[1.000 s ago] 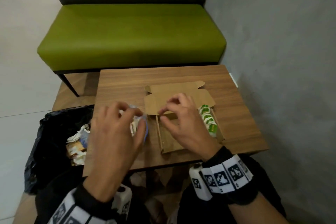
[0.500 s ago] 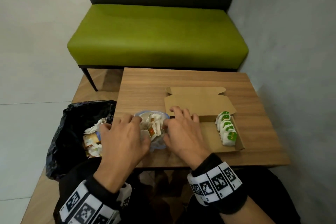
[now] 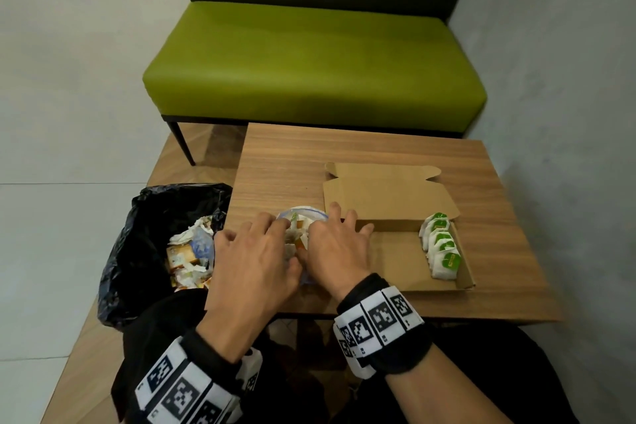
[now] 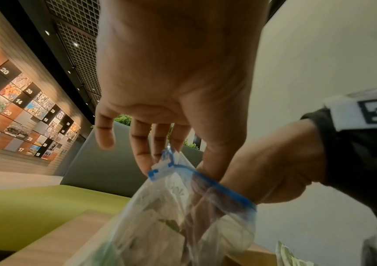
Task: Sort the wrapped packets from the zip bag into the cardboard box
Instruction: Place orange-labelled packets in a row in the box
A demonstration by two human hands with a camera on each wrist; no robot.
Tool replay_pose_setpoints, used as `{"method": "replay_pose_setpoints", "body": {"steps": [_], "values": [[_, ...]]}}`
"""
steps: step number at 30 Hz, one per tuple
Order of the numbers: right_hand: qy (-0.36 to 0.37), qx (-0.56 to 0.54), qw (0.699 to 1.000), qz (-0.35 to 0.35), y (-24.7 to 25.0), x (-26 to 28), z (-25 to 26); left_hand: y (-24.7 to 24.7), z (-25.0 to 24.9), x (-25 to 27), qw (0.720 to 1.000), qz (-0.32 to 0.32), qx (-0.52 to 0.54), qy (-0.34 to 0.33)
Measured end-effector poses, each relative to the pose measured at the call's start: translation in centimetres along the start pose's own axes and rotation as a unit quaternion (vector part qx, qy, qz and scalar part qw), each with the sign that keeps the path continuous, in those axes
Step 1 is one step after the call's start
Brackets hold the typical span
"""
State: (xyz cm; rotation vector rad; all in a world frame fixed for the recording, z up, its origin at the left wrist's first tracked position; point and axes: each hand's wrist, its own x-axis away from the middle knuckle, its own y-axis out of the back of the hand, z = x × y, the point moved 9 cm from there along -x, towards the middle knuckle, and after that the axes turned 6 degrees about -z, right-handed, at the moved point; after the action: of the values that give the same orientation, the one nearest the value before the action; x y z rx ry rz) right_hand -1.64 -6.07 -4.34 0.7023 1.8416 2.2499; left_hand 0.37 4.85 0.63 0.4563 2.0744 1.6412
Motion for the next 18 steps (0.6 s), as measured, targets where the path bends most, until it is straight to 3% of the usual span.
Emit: {"method": "replay_pose_setpoints", "body": {"steps": [5, 11, 14, 18], "values": [[-0.012, -0.135, 0.991, -0.022, -0.2, 0.0, -0.5, 0.0, 0.0, 0.0, 1.0, -0.002, 0.005, -0.003], [0.014, -0.324, 0.942, -0.091, 2.6, 0.6, -2.8, 0.2, 0.5, -0.8, 1.0, -0.015, 0.014, 0.005], [0.027, -0.415, 0.901, -0.127, 4.5, 1.3, -4.2, 0.2, 0.7, -1.6, 1.0, -0.012, 0.014, 0.014], [0.011, -0.566, 0.814, -0.133, 4.9, 1.8, -6.6, 0.5, 1.1, -2.6, 0.999, -0.035, 0.012, 0.026]]}}
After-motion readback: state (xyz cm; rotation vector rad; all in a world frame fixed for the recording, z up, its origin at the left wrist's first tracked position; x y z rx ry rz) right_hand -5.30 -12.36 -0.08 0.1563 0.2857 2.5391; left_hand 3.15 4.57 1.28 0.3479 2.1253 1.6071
